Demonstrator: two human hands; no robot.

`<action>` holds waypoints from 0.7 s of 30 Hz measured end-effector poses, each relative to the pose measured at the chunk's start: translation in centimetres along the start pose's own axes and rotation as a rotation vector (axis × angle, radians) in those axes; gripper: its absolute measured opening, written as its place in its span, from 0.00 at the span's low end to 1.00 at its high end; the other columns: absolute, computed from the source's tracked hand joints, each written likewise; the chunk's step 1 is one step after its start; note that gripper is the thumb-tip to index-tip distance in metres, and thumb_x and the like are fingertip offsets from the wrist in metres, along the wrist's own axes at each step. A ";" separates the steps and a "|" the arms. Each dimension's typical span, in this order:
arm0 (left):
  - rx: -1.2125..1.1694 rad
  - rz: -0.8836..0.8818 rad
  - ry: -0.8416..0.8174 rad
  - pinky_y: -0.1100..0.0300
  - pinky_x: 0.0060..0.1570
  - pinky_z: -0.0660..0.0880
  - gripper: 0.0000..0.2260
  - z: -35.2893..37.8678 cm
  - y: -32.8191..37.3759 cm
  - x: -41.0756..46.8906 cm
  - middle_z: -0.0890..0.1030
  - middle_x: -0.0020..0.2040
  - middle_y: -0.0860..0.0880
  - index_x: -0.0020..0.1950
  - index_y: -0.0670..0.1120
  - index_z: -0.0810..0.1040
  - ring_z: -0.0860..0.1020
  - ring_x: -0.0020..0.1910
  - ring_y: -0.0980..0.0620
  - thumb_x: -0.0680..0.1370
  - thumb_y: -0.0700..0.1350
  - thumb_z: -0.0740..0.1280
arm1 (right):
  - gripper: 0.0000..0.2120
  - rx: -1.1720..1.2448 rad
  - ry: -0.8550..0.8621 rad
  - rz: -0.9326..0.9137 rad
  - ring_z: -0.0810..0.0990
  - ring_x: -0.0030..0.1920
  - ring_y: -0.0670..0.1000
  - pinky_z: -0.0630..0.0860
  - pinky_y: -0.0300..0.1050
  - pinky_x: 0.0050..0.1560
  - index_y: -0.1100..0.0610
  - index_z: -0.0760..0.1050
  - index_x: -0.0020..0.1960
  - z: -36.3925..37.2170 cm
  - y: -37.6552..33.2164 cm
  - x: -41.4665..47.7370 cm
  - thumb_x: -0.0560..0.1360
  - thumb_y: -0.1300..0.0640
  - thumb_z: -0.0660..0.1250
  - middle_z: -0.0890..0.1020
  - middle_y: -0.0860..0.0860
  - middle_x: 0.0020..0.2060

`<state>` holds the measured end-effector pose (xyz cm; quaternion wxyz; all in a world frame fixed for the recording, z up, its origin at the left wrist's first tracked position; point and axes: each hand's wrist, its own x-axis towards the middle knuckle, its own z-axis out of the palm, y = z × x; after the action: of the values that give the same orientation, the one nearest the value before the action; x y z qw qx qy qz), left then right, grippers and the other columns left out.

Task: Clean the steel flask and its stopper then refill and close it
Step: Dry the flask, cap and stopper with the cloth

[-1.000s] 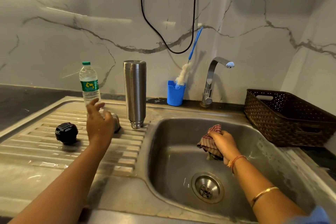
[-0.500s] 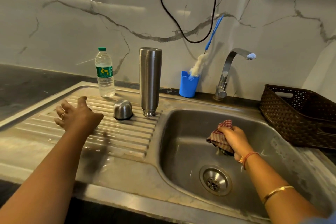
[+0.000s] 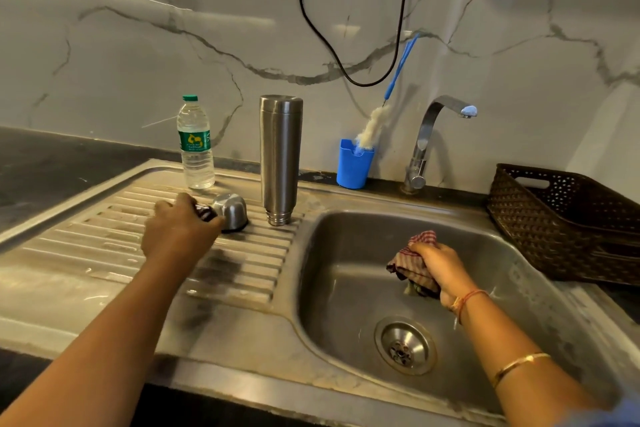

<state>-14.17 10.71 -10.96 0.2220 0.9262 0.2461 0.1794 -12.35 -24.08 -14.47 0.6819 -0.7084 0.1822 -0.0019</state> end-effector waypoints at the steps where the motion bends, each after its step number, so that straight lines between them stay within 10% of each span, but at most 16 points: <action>1: -0.017 0.073 -0.013 0.47 0.54 0.72 0.27 0.3 1.2 -1.3 0.73 0.59 0.39 0.64 0.45 0.70 0.73 0.58 0.37 0.72 0.58 0.71 | 0.13 0.015 -0.009 0.014 0.81 0.25 0.54 0.74 0.42 0.21 0.64 0.75 0.56 -0.1 -0.1 -0.1 0.77 0.55 0.64 0.83 0.63 0.43; 6: -0.444 0.351 -0.299 0.55 0.53 0.74 0.28 2.6 6.4 -6.7 0.76 0.57 0.50 0.64 0.50 0.67 0.77 0.54 0.49 0.69 0.50 0.76 | 0.13 0.110 -0.037 0.081 0.81 0.30 0.53 0.78 0.45 0.25 0.63 0.77 0.55 -0.4 -0.7 -0.3 0.77 0.54 0.65 0.83 0.59 0.41; 13: -1.398 -0.230 -0.998 0.51 0.47 0.79 0.14 5.1 12.8 -8.2 0.76 0.60 0.37 0.63 0.41 0.71 0.78 0.56 0.40 0.78 0.35 0.63 | 0.12 0.252 -0.048 -0.030 0.81 0.43 0.56 0.78 0.57 0.48 0.59 0.74 0.59 -0.7 -1.9 -0.4 0.76 0.59 0.65 0.82 0.57 0.44; 16: -1.467 -0.283 -1.000 0.54 0.46 0.80 0.12 6.8 13.7 -8.6 0.76 0.59 0.37 0.61 0.40 0.72 0.78 0.56 0.42 0.77 0.36 0.64 | 0.14 0.227 -0.021 -0.179 0.81 0.47 0.54 0.79 0.52 0.45 0.55 0.74 0.61 -0.5 -2.3 -0.9 0.76 0.60 0.66 0.82 0.55 0.48; 21: -1.015 0.154 -0.769 0.54 0.58 0.76 0.24 9.0 13.4 -8.7 0.80 0.55 0.48 0.61 0.45 0.72 0.79 0.55 0.50 0.68 0.39 0.76 | 0.19 0.015 -0.008 -0.447 0.76 0.49 0.41 0.75 0.34 0.49 0.51 0.71 0.64 1.0 -3.2 -2.6 0.74 0.59 0.68 0.78 0.44 0.49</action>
<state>-12.26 -7.30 -13.77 0.6919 0.7190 -0.0341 -0.0560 -13.76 -22.43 -10.80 0.6705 -0.7260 0.0180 -0.1517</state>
